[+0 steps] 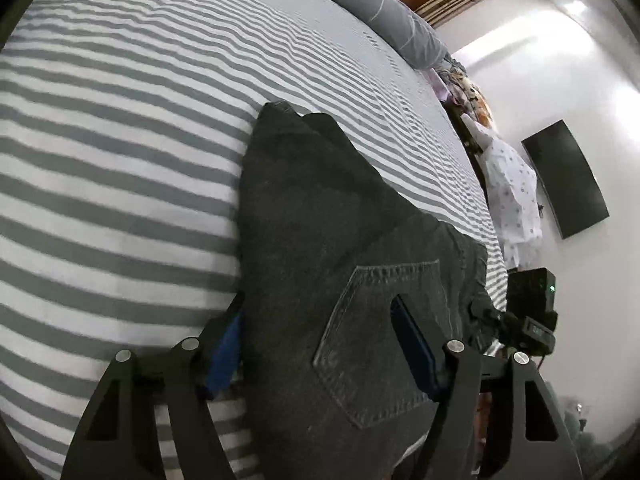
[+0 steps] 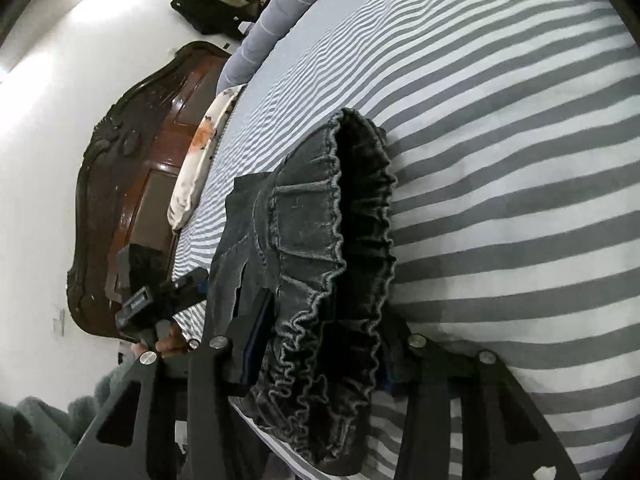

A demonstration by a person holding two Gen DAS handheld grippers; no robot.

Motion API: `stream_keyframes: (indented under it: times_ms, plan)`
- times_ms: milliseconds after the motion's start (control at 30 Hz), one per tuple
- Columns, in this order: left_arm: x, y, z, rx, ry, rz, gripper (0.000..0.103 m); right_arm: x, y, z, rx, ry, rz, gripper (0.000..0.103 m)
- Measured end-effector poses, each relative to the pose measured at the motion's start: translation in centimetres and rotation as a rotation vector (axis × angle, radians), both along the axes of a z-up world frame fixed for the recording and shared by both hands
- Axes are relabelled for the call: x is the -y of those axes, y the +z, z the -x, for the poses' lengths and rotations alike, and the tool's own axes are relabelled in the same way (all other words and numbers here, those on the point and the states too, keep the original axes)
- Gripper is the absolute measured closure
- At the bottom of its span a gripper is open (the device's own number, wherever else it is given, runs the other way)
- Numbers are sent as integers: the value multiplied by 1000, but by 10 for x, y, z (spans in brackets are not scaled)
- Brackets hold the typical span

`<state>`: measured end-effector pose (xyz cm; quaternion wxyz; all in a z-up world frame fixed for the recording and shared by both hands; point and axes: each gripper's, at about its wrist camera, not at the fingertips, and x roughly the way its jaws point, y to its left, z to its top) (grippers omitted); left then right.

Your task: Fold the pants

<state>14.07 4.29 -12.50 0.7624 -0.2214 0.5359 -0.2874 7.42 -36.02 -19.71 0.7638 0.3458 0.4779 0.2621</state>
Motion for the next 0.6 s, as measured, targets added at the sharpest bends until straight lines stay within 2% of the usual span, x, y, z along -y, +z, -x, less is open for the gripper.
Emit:
stream_keyframes:
  times_ms: [100,133,167,200,233,300,333,433,533,600]
  plan:
    - [7,-1,-1,16,9,-21,35,-6,-1,-5,16,-6,-13,58]
    - [11,0,-1,25,14,-37,35,-5,0,-7,19,-12,-14,60]
    - [15,3,0,40,19,-62,40,-7,1,-8,18,-19,-24,69]
    - [19,5,2,48,24,-89,61,-10,1,-9,16,-16,-51,73]
    - [21,5,0,43,28,-110,72,-10,1,-8,15,-20,-80,75]
    - [14,4,-3,7,44,-65,83,-14,8,-5,24,-28,-76,77]
    - [13,6,-2,10,47,-52,84,-16,14,-4,33,-32,-62,78]
    - [20,20,6,72,29,-89,86,-22,32,-3,46,-41,-51,79]
    - [16,37,5,93,45,-51,87,-32,54,-8,71,-28,-18,79]
    - [7,53,1,124,65,-34,87,-36,65,-15,88,-25,-31,79]
